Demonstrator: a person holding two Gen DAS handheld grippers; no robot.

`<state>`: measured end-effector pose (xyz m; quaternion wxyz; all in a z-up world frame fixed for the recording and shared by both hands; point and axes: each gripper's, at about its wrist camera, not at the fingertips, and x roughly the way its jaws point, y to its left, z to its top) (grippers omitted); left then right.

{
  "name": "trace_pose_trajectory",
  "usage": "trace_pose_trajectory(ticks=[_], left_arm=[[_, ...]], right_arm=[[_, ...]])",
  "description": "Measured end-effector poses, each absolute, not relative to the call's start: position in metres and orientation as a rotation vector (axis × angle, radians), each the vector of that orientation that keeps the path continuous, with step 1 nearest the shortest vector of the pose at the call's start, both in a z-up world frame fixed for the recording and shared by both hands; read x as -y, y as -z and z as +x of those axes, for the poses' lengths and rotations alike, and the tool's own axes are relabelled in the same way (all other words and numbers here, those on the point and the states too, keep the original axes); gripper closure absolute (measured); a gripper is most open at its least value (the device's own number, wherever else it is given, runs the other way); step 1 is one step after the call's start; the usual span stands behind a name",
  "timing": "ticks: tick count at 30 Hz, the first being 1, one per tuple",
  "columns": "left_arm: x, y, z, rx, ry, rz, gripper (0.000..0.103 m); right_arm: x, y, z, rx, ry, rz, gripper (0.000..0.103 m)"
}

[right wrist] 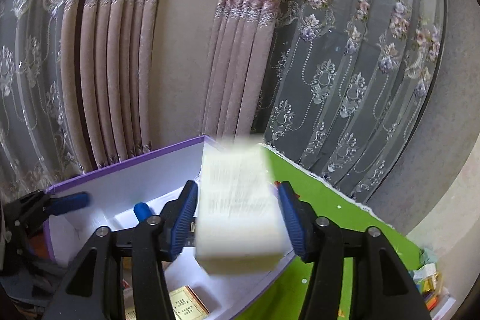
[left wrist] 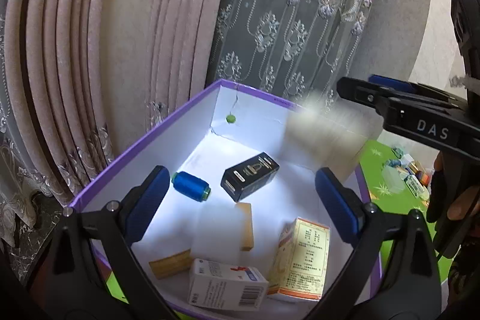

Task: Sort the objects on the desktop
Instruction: 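Carry the foam sponge and cream box into the purple box and release both, then grasp the clear plastic box with the left gripper while the right grasps a blue-white medicine box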

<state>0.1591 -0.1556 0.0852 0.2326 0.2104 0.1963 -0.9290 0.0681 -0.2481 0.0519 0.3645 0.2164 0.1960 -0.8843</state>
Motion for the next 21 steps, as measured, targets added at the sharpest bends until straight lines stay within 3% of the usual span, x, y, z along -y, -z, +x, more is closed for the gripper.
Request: trace_pose_trajectory(ticks=[3,21], left_arm=[[0.155,-0.086,0.159,-0.542,2.546,0.583,0.005],[0.124,-0.095,0.149,-0.478,2.586,0.627,0.003]], right_arm=[[0.241,-0.053,0.066,-0.475,2.284,0.557,0.032],[0.201,-0.046,0.07,-0.392,2.314,0.597,0.022]])
